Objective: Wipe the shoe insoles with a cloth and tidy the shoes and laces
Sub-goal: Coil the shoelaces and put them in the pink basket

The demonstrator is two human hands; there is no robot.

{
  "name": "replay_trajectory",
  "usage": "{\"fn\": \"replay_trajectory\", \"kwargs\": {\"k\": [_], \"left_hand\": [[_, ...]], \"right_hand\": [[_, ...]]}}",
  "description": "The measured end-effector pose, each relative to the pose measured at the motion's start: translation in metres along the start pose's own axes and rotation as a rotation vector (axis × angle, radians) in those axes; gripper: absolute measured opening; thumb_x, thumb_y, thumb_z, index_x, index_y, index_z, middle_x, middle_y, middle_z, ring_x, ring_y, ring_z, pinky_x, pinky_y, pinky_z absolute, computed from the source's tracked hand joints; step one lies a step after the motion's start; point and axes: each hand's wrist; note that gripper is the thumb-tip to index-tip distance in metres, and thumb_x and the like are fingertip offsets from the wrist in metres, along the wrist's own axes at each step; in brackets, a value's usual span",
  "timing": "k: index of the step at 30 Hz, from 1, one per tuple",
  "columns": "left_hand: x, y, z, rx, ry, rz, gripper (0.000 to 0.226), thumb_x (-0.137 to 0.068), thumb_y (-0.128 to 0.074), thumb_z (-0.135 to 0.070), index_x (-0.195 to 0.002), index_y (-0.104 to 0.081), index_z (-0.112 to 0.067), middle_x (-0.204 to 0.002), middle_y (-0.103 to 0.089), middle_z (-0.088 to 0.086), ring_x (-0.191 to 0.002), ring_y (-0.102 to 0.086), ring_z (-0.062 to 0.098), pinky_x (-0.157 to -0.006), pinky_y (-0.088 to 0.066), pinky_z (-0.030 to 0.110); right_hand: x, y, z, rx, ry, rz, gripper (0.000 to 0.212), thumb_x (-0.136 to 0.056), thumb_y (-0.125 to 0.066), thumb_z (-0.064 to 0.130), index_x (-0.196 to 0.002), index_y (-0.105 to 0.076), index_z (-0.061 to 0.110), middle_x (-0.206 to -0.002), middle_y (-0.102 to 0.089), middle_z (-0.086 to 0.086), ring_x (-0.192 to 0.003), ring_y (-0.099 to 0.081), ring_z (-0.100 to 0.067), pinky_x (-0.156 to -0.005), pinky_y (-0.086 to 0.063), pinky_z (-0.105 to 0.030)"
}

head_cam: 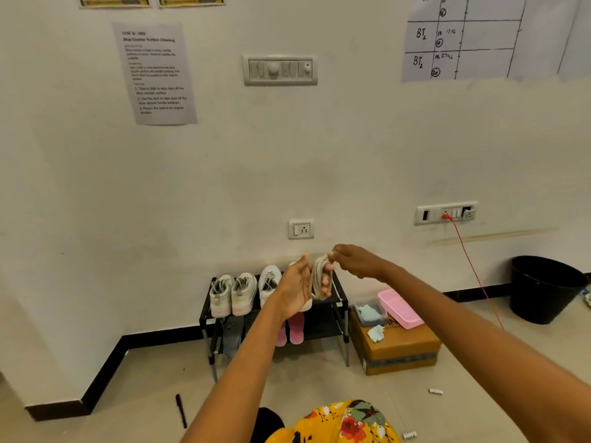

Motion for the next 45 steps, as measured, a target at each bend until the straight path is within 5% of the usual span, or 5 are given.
{"fn": "replay_trajectory", "kwargs": {"k": [14, 20, 28, 34, 45], "left_hand": [[-0.012, 0.006, 0.022, 0.236, -0.241, -0.49, 0.042, -0.103, -0.023, -0.032, -0.1, -0.056, -0.007, -0.093, -0.063, 0.012, -0.089, -0.06, 0.023, -0.096, -0.043, 0.04], [-0.011, -0.002, 0.032, 0.073, -0.096, -0.453, 0.046, -0.103, -0.021, -0.036, -0.1, -0.057, -0.007, -0.088, -0.063, 0.012, -0.069, -0.064, 0.019, -0.054, -0.054, 0.025], [-0.012, -0.016, 0.039, -0.058, 0.057, -0.198, 0.058, -0.1, -0.022, -0.048, -0.12, -0.054, -0.004, -0.094, -0.067, 0.01, -0.07, -0.068, 0.018, -0.071, -0.054, 0.035], [-0.017, -0.048, 0.035, -0.261, 0.108, -0.015, 0.06, -0.099, -0.02, -0.052, -0.124, -0.052, -0.007, -0.084, -0.067, 0.008, -0.054, -0.058, 0.019, -0.053, -0.048, 0.032], [-0.06, -0.097, 0.071, -0.318, 0.179, -0.197, 0.051, -0.101, -0.026, -0.047, -0.093, -0.062, -0.012, -0.07, -0.064, 0.004, -0.057, -0.058, 0.012, -0.05, -0.045, 0.022]], "right_hand": [[0.006, -0.079, -0.026, -0.362, -0.077, -0.09, 0.019, -0.091, -0.056, 0.011, -0.107, -0.067, 0.008, -0.089, -0.068, -0.007, -0.067, -0.063, -0.01, -0.061, -0.053, -0.014], [0.013, -0.069, -0.026, -0.071, 0.133, -0.161, 0.009, -0.083, -0.065, 0.012, -0.088, -0.072, 0.01, -0.097, -0.071, -0.004, -0.081, -0.063, -0.006, -0.081, -0.052, -0.025], [0.027, -0.04, -0.033, 0.411, 0.279, -0.203, 0.045, -0.075, -0.073, 0.032, -0.11, -0.051, 0.015, -0.107, -0.05, -0.001, -0.092, -0.048, -0.013, -0.071, -0.042, -0.027], [0.041, -0.017, -0.039, 0.255, 0.165, 0.093, 0.051, -0.083, -0.067, 0.027, -0.128, -0.048, 0.01, -0.121, -0.058, -0.011, -0.105, -0.054, -0.022, -0.09, -0.044, -0.035], [0.066, -0.01, -0.103, -0.082, -0.133, -0.146, 0.035, -0.083, -0.066, 0.023, -0.112, -0.053, 0.008, -0.104, -0.062, -0.012, -0.093, -0.059, -0.021, -0.085, -0.051, -0.039]]}}
Point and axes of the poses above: each hand's wrist, its own x-axis away from the middle knuckle, its own y-axis out of the back of the hand, z = x × y
